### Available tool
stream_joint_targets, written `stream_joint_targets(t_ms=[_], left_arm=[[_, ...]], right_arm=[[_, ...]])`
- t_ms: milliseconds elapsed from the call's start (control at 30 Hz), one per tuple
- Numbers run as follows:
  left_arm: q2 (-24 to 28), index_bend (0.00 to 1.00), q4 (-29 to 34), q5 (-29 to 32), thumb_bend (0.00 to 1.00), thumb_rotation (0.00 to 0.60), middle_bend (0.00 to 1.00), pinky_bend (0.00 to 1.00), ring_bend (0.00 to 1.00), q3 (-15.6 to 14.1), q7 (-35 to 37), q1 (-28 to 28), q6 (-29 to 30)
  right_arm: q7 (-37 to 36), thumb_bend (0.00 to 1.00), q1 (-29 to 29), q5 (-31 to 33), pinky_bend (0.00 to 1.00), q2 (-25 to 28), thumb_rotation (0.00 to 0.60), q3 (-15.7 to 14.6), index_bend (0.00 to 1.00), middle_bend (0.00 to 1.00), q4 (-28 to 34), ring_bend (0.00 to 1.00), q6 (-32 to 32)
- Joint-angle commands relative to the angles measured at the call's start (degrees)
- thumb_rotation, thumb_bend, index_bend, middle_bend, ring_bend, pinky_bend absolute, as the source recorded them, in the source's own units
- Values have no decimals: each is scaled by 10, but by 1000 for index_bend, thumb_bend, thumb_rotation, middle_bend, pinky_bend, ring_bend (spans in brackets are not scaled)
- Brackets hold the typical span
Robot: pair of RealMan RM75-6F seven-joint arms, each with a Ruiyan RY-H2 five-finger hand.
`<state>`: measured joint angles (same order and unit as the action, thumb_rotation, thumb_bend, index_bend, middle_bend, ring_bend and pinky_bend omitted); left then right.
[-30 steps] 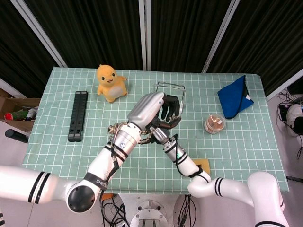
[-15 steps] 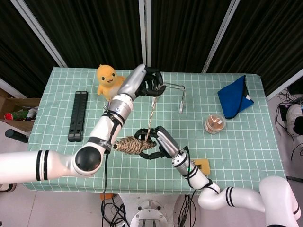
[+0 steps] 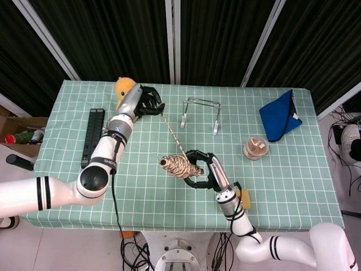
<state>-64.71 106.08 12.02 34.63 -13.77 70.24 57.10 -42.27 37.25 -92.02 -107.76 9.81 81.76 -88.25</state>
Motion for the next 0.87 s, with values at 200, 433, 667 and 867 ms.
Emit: stream_joint_targets(t_ms=[200, 433, 667, 867], left_arm=[[-4, 760, -1, 0, 425, 600, 745, 836, 703, -26, 4, -29, -18], [-10, 754, -5, -62, 413, 600, 727, 838, 704, -34, 44, -70, -64], [-19, 568, 5, -149, 404, 600, 679, 803, 683, -55, 98, -124, -84], [-32, 153, -12, -218, 396, 600, 597, 753, 652, -74, 147, -172, -71]], right_arm=[[-20, 776, 2, 29, 842, -36, 600, 56, 844, 657, -39, 620, -3], [-21, 771, 22, 48, 842, -38, 600, 100, 844, 657, -45, 620, 19], [-26, 769, 43, 72, 842, -36, 600, 148, 843, 657, -44, 620, 37], [-23, 767, 49, 81, 842, -31, 600, 166, 843, 657, -36, 620, 39]])
